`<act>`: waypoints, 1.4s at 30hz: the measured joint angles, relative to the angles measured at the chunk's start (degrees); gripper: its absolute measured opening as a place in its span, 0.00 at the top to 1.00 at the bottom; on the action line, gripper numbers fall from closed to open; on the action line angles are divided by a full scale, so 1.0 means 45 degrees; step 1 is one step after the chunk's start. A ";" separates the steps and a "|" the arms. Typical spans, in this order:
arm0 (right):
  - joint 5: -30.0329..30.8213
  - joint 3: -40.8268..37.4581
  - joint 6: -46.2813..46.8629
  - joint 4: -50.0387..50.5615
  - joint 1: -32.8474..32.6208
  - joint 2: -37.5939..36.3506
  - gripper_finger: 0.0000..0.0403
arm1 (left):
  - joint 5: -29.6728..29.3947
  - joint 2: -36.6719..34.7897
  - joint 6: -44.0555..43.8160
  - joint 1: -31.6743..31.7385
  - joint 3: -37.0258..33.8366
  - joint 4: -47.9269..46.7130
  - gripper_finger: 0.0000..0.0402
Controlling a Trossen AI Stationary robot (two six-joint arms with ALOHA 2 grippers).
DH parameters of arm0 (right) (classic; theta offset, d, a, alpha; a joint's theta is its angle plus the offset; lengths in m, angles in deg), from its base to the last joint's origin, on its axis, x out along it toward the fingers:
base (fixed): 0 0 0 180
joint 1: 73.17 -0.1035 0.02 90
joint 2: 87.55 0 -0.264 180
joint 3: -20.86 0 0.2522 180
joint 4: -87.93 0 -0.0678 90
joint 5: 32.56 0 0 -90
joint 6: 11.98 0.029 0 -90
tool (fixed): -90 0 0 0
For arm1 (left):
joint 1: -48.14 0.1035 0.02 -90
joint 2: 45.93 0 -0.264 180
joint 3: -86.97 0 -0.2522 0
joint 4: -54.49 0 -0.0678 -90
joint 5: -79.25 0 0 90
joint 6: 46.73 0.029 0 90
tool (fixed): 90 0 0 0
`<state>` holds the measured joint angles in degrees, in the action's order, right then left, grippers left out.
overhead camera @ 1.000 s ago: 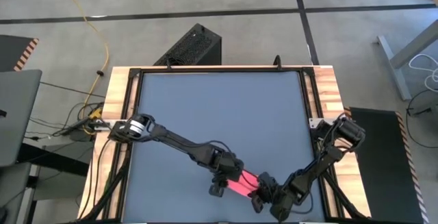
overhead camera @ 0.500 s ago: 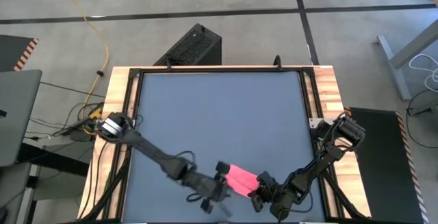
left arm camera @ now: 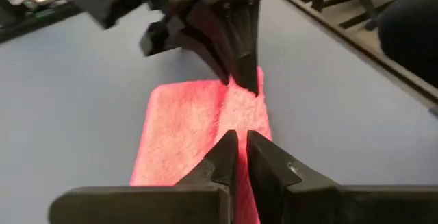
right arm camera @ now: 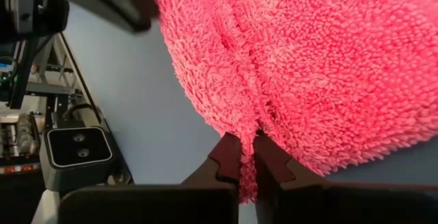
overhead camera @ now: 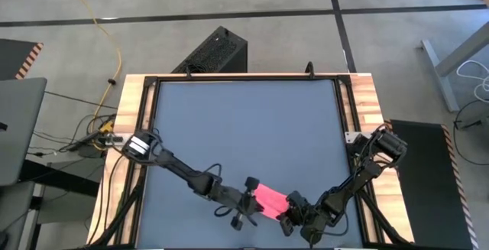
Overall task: Roll towel
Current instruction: Roll the microfiber towel
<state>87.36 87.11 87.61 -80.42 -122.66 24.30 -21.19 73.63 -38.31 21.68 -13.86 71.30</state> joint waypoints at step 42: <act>0.2604 0.0340 -0.3580 0.2081 -0.1327 -0.2906 0.51 | 0.1182 0.0317 -0.3078 0.1124 0.0070 -0.2927 1.00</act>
<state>99.07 88.64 71.50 -71.06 -128.63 11.22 -15.87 75.06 -52.16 26.74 -13.54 58.13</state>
